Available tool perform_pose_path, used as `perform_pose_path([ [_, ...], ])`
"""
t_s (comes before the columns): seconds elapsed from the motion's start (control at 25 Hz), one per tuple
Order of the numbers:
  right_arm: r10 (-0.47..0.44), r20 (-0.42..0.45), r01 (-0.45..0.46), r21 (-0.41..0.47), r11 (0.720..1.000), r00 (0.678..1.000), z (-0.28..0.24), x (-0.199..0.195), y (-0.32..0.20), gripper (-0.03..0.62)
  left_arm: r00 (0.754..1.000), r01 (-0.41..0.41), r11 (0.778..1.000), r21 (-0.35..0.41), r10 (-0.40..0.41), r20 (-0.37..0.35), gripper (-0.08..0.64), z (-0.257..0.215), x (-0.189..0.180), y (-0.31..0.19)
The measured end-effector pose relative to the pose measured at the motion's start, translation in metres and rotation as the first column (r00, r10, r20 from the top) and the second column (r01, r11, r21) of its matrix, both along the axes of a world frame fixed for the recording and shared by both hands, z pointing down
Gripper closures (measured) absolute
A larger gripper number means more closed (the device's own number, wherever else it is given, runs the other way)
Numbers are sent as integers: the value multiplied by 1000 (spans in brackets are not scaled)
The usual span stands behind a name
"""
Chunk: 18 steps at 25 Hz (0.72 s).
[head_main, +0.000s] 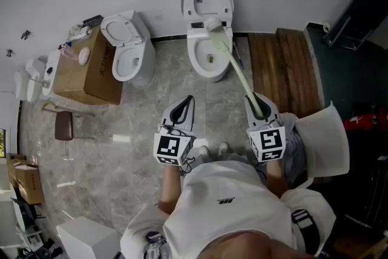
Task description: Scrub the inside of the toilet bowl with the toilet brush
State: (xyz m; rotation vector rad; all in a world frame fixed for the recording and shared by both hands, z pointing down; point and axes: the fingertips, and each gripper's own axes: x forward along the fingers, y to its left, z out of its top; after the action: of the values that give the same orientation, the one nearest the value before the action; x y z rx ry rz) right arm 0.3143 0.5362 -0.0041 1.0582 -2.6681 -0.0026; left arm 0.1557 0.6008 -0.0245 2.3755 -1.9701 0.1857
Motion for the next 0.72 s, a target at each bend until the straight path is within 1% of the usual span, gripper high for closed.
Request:
perform_pose_path([
  [0.16, -3, 27, 3, -25, 1000, 1000, 3, 0, -5, 529, 1000, 7, 1000, 0, -7, 6, 551, 2, 1, -4],
  [0.4, -4, 16, 5, -30, 1000, 1000, 10, -4, -13, 529, 1000, 20, 1000, -4, -20, 7, 551, 10, -2, -16],
  [0.72, 1, 1, -1, -25, 1000, 1000, 16, -27, -46, 529, 1000, 19, 1000, -8, -19, -6, 551, 21, -22, -51],
])
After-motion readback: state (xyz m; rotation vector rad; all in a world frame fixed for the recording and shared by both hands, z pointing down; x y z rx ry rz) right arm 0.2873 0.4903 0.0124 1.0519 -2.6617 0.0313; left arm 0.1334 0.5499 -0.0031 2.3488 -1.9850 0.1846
